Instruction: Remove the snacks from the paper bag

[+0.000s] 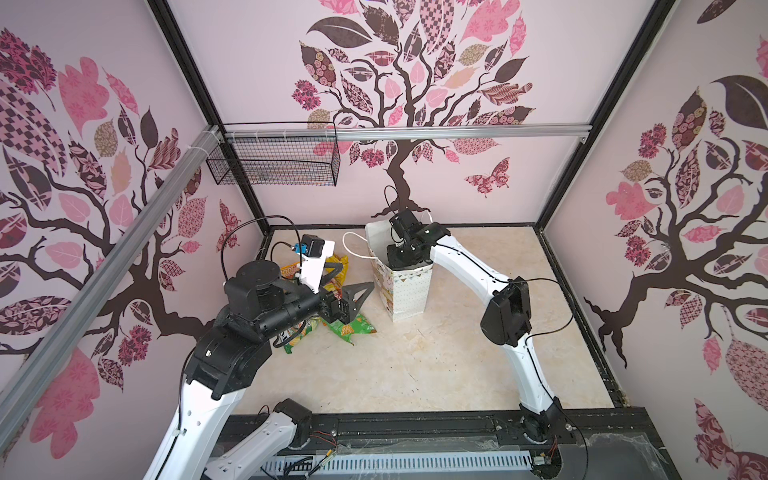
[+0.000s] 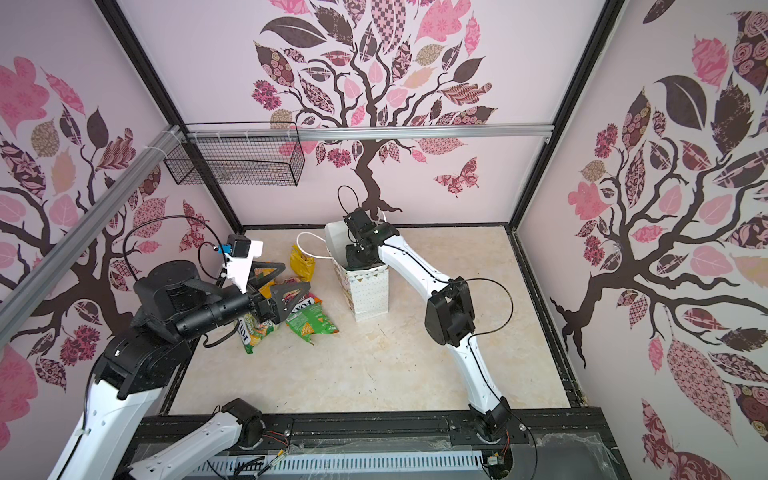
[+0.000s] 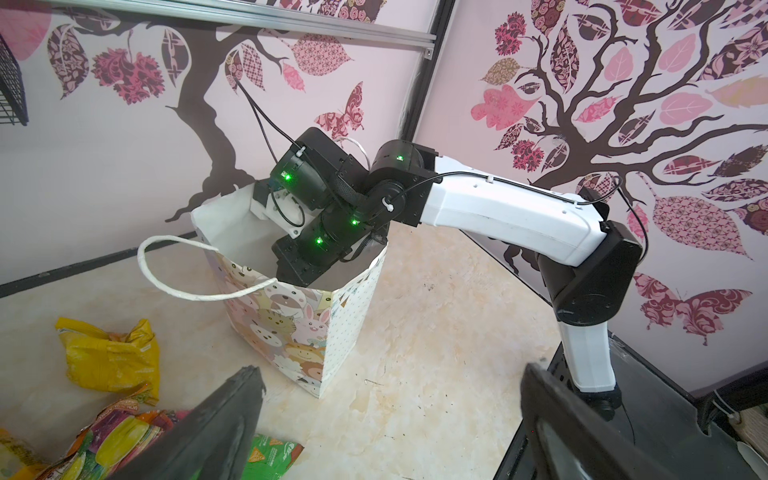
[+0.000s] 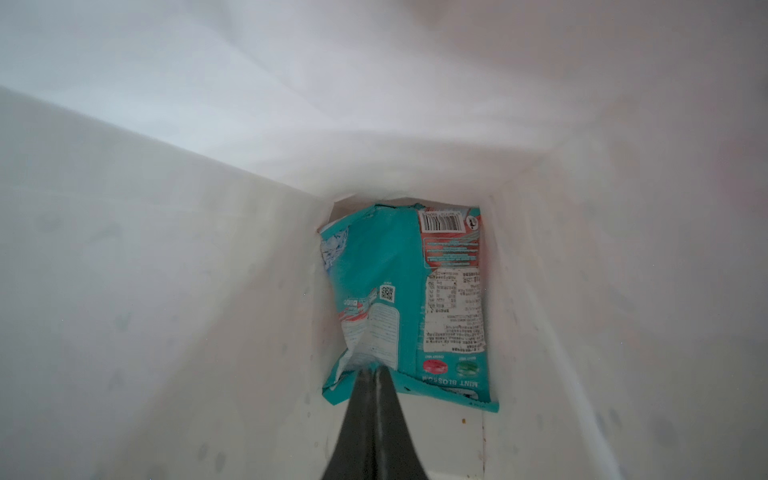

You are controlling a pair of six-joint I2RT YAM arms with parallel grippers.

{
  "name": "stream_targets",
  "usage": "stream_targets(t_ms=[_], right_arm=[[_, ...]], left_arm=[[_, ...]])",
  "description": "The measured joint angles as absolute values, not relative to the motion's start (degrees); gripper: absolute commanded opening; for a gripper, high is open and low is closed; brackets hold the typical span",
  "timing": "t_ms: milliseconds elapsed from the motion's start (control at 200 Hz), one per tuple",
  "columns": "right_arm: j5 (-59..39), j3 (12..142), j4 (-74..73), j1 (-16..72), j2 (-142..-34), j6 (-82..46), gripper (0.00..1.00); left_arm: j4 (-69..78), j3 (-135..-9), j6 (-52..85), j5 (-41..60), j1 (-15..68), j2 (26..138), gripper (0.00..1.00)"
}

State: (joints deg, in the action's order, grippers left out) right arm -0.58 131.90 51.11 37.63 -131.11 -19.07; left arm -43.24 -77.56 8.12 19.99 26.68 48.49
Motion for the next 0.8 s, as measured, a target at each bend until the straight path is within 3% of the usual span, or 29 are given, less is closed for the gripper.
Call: stream_targets(t_ms=[685,800], right_arm=[[0.43,135.87,51.16,37.63,-124.07,-19.09,0.0],[0.23,135.87,51.07,37.67,-124.09,-19.18,0.33]], left_arm=[[-42.5,-77.56,8.71,20.03,26.68,49.08,0.98],[-42.48,-77.56,8.95,20.03,26.68,49.08,0.98]])
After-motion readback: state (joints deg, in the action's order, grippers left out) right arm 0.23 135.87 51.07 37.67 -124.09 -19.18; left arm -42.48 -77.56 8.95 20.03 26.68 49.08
